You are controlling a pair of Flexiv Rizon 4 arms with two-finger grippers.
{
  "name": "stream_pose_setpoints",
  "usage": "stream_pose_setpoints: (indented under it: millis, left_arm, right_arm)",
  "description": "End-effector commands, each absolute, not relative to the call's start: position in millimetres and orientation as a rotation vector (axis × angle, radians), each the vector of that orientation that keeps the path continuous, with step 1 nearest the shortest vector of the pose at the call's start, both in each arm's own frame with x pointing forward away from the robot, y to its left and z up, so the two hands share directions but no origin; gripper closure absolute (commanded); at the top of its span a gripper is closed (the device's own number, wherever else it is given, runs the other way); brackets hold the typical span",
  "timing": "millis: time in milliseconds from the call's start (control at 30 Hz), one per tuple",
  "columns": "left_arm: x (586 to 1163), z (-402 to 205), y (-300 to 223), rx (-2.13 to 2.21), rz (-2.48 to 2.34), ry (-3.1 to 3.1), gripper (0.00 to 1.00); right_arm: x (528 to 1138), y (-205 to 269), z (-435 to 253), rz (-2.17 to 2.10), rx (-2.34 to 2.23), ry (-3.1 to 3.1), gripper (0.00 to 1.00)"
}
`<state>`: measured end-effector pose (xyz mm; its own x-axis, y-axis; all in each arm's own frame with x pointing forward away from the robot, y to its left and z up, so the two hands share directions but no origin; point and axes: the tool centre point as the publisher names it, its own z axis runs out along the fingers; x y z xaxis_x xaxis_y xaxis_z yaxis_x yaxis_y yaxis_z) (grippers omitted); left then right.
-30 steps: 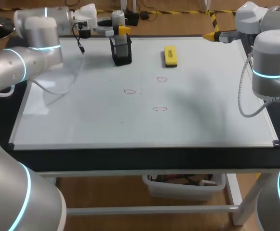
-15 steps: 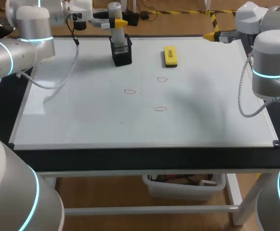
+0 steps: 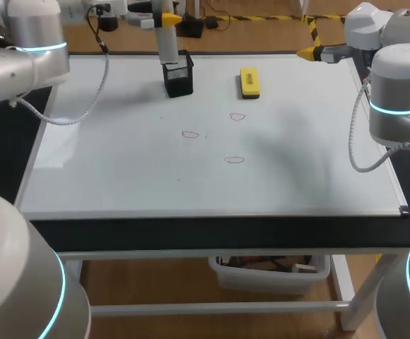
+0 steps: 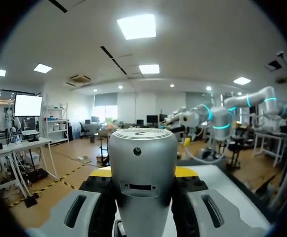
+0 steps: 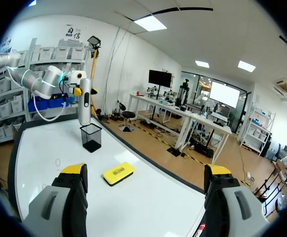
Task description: Pick up the inspection probe, press it on each red-marked spot on the whiteboard one by one, put down the probe, pick up the eraser, and wipe off all the red marks.
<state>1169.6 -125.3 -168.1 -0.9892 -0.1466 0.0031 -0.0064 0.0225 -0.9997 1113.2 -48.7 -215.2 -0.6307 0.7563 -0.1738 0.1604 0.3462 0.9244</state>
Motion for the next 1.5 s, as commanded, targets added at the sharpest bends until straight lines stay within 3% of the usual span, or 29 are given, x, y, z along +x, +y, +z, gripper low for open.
stream_pose_setpoints:
  millis: [33, 500, 933, 1500]
  left_arm:
    - [1155, -151, -118, -0.33, -1.996, 2.12, 1.0]
    - [1131, -133, -77, -0.385, -1.933, 2.074, 1.0]
    - [1097, -151, -24, -0.427, -1.906, 1.979, 1.0]
    - [1076, -183, 8, -0.462, -1.874, 1.965, 1.0]
  right_arm:
    - [1114, -49, -216, 1.288, 0.795, 2.012, 0.0]
    - [1114, -49, -216, 1.288, 0.795, 2.012, 0.0]
    - [1114, -49, -216, 1.288, 0.795, 2.012, 0.0]
    - [1114, -49, -216, 1.288, 0.795, 2.012, 0.0]
